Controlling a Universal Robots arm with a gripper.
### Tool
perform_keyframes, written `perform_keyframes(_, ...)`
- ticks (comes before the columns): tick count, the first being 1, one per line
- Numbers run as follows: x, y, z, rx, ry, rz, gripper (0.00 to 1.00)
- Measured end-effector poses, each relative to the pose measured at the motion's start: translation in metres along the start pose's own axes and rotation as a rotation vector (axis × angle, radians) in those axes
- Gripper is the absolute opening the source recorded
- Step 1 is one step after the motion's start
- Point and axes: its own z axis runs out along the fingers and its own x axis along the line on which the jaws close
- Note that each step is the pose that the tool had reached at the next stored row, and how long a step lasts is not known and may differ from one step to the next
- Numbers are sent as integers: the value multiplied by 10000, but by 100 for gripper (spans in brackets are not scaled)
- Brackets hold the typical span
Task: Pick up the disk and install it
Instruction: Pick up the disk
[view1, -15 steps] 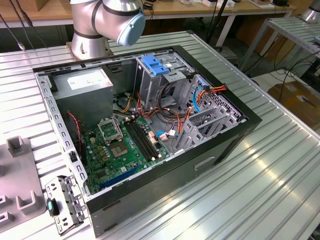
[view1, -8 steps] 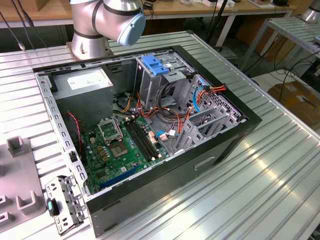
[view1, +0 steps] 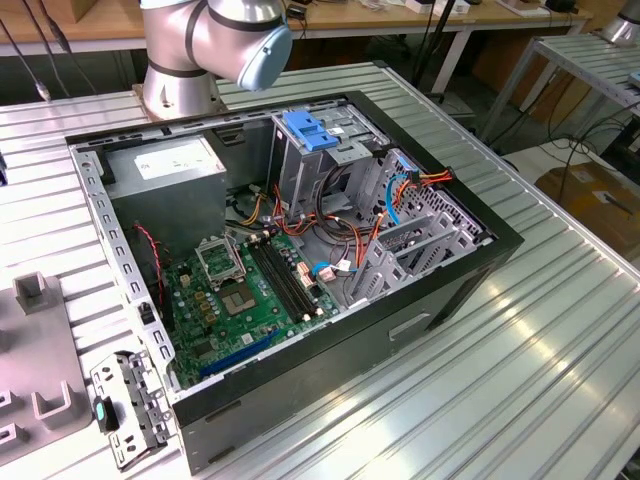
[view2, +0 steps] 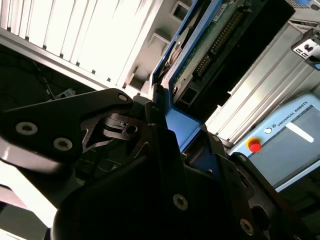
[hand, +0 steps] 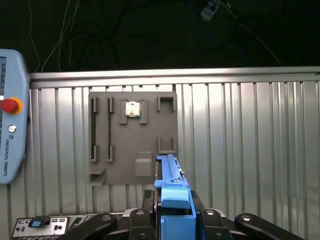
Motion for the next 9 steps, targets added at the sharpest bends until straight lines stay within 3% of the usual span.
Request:
perform_keyframes(2,58,-10,-1,-1,2,0,37)
perform_keyframes(5,89,-55,-2,1,6,1,37)
perform_keyframes(9,102,-178,-3,0,17,1,37)
